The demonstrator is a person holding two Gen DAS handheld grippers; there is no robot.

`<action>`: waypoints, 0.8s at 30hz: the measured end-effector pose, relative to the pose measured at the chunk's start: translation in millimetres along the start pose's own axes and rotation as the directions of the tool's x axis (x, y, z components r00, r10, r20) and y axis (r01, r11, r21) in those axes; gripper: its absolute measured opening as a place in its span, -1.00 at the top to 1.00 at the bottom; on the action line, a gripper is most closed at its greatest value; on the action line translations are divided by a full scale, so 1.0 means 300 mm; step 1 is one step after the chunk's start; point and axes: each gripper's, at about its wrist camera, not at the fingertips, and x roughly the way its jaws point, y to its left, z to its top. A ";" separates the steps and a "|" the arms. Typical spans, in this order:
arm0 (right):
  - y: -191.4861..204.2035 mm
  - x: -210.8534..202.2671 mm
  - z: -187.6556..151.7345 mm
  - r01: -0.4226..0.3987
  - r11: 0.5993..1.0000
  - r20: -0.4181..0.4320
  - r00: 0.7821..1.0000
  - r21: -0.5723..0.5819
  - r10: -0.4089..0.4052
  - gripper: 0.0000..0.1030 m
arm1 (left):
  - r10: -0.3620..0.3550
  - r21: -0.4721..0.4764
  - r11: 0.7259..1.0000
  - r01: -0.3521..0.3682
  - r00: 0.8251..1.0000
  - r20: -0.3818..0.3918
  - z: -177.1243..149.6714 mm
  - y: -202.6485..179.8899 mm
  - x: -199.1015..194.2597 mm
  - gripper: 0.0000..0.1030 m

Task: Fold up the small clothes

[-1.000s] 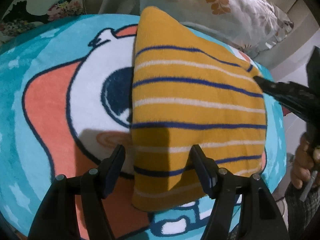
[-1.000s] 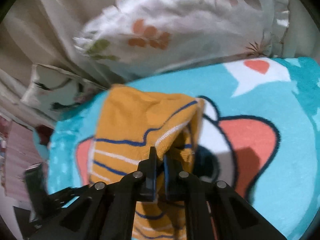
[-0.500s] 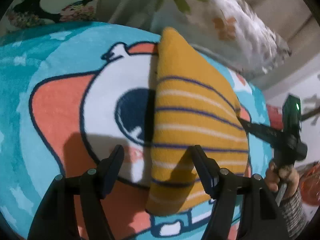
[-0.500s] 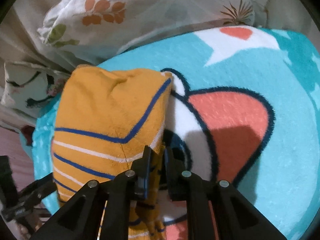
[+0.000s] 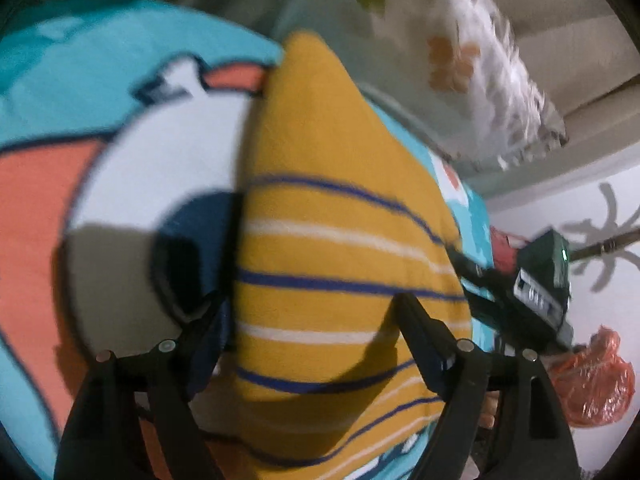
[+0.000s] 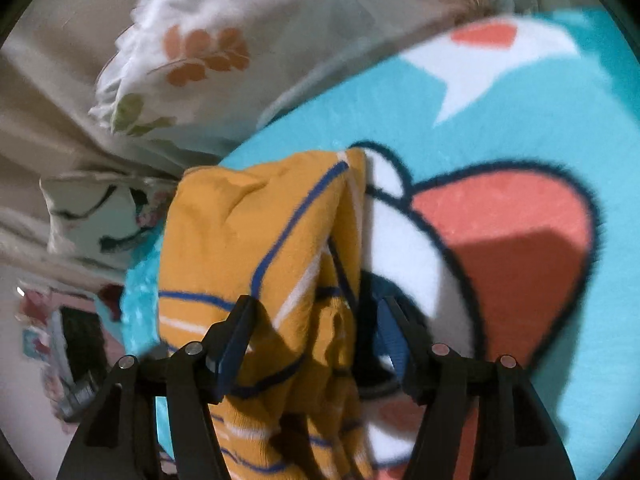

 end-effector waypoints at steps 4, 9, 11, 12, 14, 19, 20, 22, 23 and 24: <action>-0.017 0.068 0.006 -0.141 0.982 -0.026 0.989 0.125 0.145 0.15 | 0.032 0.025 0.999 -0.031 0.999 -0.009 -0.007 -0.037 -0.021 0.01; 0.034 0.013 0.012 -0.295 0.947 -0.010 0.954 0.128 0.299 0.30 | 0.092 0.068 0.993 -0.094 0.995 0.031 -0.004 -0.113 -0.137 0.07; 0.052 0.000 0.008 -0.275 0.957 -0.013 0.961 0.089 0.277 0.30 | 0.136 0.050 0.989 -0.137 0.990 0.026 -0.007 -0.107 -0.133 -0.12; 0.055 0.010 0.006 -0.242 0.967 -0.018 0.970 0.074 0.244 0.30 | 0.185 0.035 0.982 -0.185 0.983 0.018 -0.008 -0.098 -0.116 -0.17; 0.047 0.052 0.003 -0.113 0.993 -0.042 0.992 0.043 0.115 0.23 | 0.270 0.022 0.963 -0.270 0.963 -0.014 -0.020 -0.070 -0.067 -0.32; 0.041 -0.022 -0.002 -0.043 0.999 0.003 0.999 0.021 0.042 0.06 | 0.289 0.003 0.957 -0.290 0.956 0.052 -0.070 -0.081 -0.126 -0.40; 0.057 -0.060 0.002 -0.018 1.000 0.030 0.999 0.003 0.018 0.06 | 0.307 0.017 0.951 -0.309 0.948 0.083 -0.082 -0.096 -0.151 -0.40; 0.099 -0.142 0.005 0.001 0.999 0.088 0.996 -0.049 0.004 0.06 | 0.341 0.042 0.936 -0.350 0.929 0.146 -0.105 -0.126 -0.199 -0.42; 0.136 -0.174 0.005 -0.009 0.997 0.108 0.994 -0.080 0.018 0.06 | 0.351 0.049 0.930 -0.364 0.920 0.174 -0.115 -0.133 -0.222 -0.42; 0.159 -0.195 0.005 -0.030 0.994 0.116 0.992 -0.103 0.042 0.06 | 0.367 0.053 0.922 -0.385 0.907 0.209 -0.129 -0.145 -0.249 -0.42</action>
